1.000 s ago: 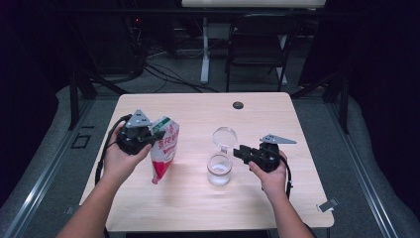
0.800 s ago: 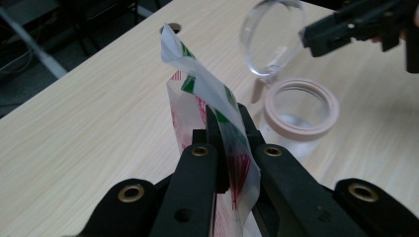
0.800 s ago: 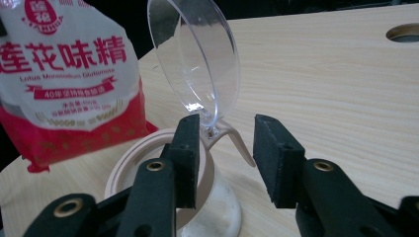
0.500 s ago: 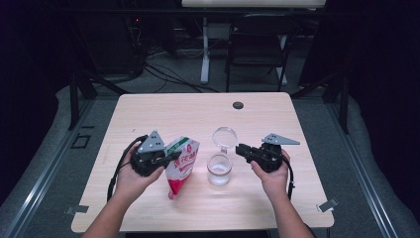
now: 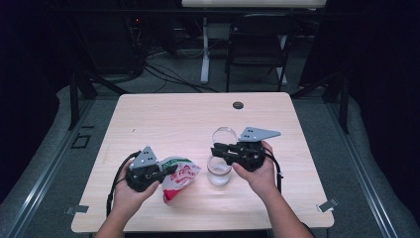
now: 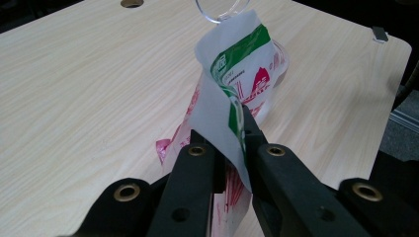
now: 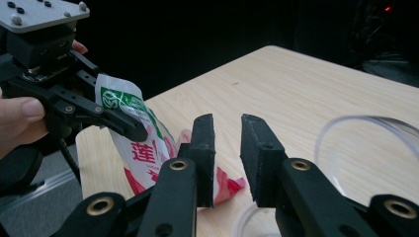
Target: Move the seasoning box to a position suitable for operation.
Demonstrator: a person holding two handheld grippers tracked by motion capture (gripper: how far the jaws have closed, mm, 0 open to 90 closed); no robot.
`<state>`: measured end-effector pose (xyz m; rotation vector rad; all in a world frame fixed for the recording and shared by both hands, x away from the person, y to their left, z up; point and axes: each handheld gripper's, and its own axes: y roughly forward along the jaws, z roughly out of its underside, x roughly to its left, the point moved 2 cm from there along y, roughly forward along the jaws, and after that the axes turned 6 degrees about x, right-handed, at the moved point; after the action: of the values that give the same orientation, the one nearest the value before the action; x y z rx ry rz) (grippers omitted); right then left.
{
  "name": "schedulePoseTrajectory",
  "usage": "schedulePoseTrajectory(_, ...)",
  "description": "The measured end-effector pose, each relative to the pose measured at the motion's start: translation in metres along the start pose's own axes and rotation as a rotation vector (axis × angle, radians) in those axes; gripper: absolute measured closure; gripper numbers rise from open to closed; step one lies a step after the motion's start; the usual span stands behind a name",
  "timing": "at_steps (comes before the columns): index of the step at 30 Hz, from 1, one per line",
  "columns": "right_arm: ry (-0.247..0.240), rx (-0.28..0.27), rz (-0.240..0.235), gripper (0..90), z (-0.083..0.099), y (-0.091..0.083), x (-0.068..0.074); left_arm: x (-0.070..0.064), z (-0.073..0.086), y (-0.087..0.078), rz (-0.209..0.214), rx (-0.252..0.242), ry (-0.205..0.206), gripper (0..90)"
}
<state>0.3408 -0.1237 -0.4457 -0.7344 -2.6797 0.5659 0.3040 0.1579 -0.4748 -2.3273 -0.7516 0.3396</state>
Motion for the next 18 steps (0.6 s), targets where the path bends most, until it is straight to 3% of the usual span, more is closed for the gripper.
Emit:
schedulePoseTrajectory(3, -0.014, 0.028, -0.038, 73.9, -0.002, 0.012, 0.010, -0.001, 0.002, 0.000, 0.000, -0.008, -0.012, 88.4)
schedulePoseTrajectory(8, -0.088, 0.107, -0.068, 71.5, 0.009, 0.025, 0.024, -0.005, 0.003, 0.002, 0.000, -0.014, -0.024, 88.3)
schedulePoseTrajectory(13, -0.086, 0.123, -0.109, 70.3, 0.016, 0.033, 0.028, -0.009, 0.004, 0.004, -0.003, -0.017, -0.040, 88.3)
schedulePoseTrajectory(18, -0.123, 0.163, -0.129, 72.3, 0.018, 0.044, 0.035, -0.010, 0.005, 0.003, -0.014, -0.015, -0.056, 88.1)
